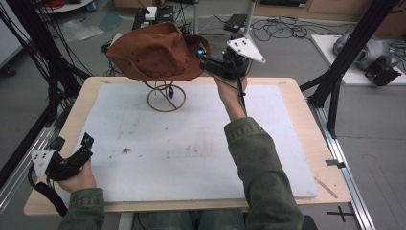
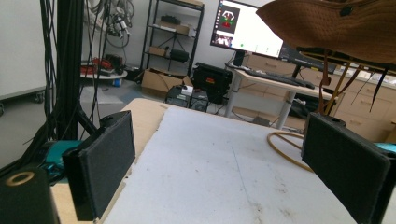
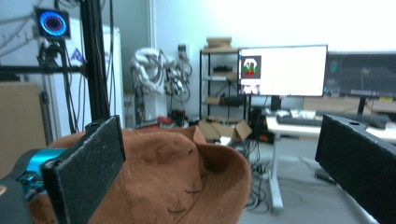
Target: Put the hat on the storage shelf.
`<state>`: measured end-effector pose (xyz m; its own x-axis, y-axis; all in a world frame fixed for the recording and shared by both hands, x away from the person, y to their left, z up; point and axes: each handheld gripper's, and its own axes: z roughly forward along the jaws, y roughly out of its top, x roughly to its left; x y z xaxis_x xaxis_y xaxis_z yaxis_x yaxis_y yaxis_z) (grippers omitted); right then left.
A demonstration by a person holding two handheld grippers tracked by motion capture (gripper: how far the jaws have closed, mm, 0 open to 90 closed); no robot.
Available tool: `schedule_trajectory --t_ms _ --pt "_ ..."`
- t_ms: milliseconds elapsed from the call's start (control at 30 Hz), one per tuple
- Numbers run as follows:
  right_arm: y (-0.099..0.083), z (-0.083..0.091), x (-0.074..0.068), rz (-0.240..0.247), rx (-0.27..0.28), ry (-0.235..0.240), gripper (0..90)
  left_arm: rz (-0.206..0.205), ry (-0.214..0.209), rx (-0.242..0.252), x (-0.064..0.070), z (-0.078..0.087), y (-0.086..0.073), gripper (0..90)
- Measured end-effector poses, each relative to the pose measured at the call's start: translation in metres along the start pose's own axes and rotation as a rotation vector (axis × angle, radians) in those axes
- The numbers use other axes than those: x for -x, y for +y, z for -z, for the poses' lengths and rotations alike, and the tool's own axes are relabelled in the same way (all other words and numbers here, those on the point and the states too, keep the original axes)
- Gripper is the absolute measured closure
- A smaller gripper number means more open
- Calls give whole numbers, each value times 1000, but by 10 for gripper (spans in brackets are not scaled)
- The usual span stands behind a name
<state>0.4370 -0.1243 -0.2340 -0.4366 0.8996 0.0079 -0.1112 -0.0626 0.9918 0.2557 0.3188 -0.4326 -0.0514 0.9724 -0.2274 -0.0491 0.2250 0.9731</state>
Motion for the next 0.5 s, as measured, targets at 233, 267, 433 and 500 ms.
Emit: schedule_trajectory --t_ms 233,267,433,500 --pt "3 39 17 49 33 -15 10 -3 -6 -7 1 1 2 101" --pt "3 44 20 67 32 -30 10 -6 -5 -5 1 1 2 101" --pt "4 71 41 51 64 -70 10 -11 -2 -2 2 2 3 101" --pt "7 81 48 47 73 -77 11 -15 -3 -10 2 1 2 101"
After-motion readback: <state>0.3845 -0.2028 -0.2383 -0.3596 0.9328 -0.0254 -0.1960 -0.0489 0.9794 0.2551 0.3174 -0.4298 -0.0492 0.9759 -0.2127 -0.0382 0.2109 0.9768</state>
